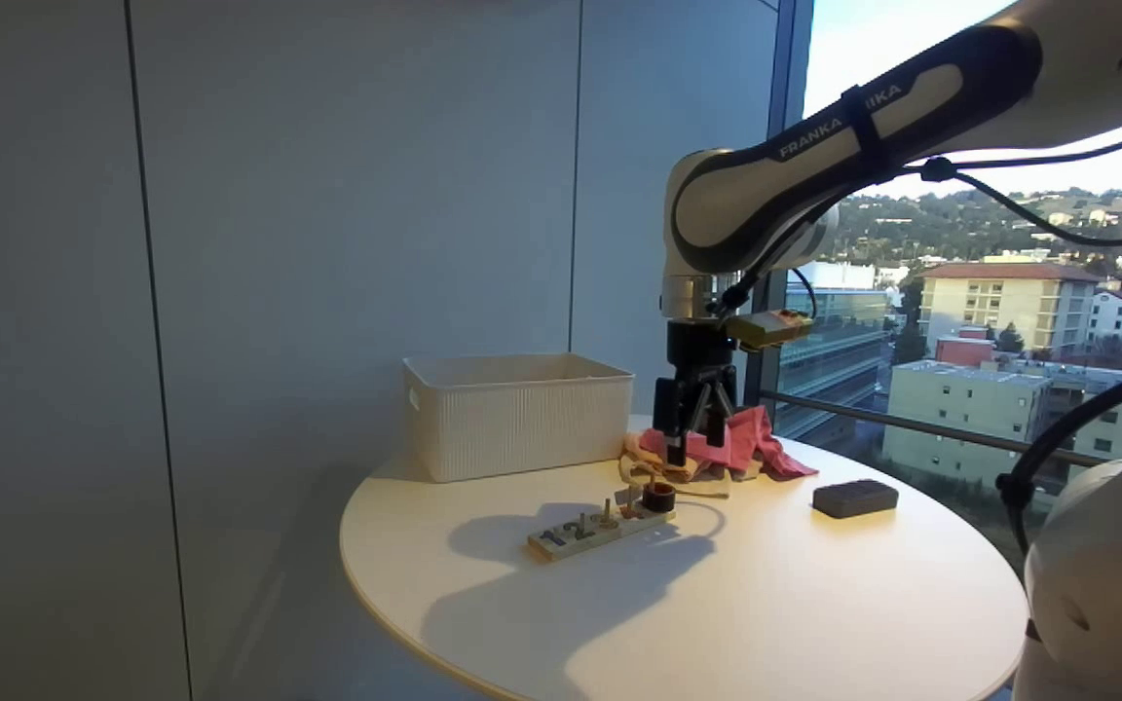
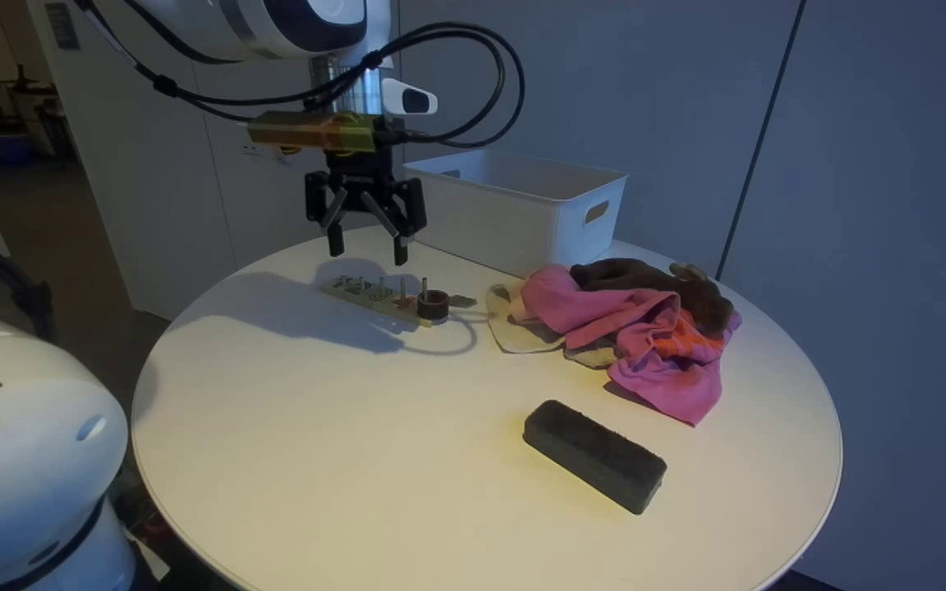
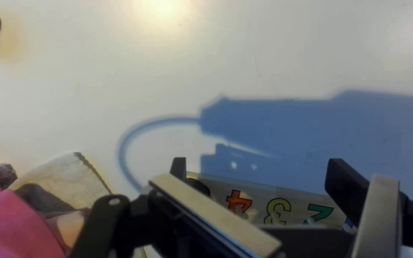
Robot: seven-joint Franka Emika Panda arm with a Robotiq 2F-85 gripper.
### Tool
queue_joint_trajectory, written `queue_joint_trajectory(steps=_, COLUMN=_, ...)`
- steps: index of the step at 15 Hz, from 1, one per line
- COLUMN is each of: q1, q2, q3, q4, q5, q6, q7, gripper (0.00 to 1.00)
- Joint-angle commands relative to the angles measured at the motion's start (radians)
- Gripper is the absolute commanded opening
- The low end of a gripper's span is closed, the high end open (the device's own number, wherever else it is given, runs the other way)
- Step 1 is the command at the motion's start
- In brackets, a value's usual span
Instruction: Move the masking tape to the left.
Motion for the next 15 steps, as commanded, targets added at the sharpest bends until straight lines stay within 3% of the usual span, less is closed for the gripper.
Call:
queue_joint_trajectory(steps=1, q1=0.007, q2=0.05, q3=-0.081, q4=0.033, q5=-0.032, q6=0.049, q7=-0.214, gripper=1.0)
queue_joint_trajectory(steps=7, q1=0.041, q2=0.127, q3=-0.177, q4=0.056, q5=-0.017, q6=0.038, q7=-0.59, gripper=1.0)
queue_joint_trajectory(steps=12, q1=0.052, q2=0.184, q3=-0.143, q4=0.05, q5=-0.049, q6=0.079, q7=-0.794, gripper=1.0)
queue_joint_trajectory(steps=15, q1=0.057, q2=0.217, q3=-0.132, q4=0.038, q5=-0.051, q6=0.161, q7=-0.893, gripper=1.0)
